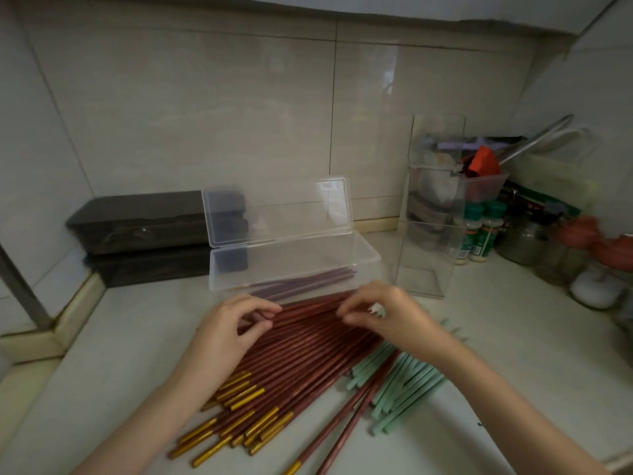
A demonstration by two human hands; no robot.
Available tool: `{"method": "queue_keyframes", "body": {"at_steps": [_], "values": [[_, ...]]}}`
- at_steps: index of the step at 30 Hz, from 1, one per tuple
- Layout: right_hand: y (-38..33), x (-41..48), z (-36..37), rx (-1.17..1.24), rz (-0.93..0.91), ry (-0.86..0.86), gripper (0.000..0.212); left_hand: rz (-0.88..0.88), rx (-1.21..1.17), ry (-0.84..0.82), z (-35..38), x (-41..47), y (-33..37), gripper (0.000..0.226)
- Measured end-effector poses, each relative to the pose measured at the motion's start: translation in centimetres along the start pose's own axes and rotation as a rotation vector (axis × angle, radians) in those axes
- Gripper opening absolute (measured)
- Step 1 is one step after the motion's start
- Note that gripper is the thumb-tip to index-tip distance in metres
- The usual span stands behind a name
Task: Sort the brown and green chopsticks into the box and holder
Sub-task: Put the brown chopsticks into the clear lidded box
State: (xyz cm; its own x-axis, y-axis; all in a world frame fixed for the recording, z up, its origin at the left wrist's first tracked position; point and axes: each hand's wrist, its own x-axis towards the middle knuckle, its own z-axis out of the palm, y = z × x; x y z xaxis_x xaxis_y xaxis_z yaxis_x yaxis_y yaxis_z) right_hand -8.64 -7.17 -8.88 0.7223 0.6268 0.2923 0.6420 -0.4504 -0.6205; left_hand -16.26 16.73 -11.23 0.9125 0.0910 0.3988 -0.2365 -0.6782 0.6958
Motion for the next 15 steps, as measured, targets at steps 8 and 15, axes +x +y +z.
{"method": "queue_keyframes", "body": {"at_steps": [8,15], "values": [[1.5,-1.4,1.6,-0.107,-0.039,-0.189,0.017,0.037,0.021,0.026,-2.4,6.0,2.7,0.026],[1.6,-1.0,1.6,-0.021,-0.018,-0.2,0.011,-0.146,0.091,-0.155,-2.2,11.7,-0.3,0.024]]}}
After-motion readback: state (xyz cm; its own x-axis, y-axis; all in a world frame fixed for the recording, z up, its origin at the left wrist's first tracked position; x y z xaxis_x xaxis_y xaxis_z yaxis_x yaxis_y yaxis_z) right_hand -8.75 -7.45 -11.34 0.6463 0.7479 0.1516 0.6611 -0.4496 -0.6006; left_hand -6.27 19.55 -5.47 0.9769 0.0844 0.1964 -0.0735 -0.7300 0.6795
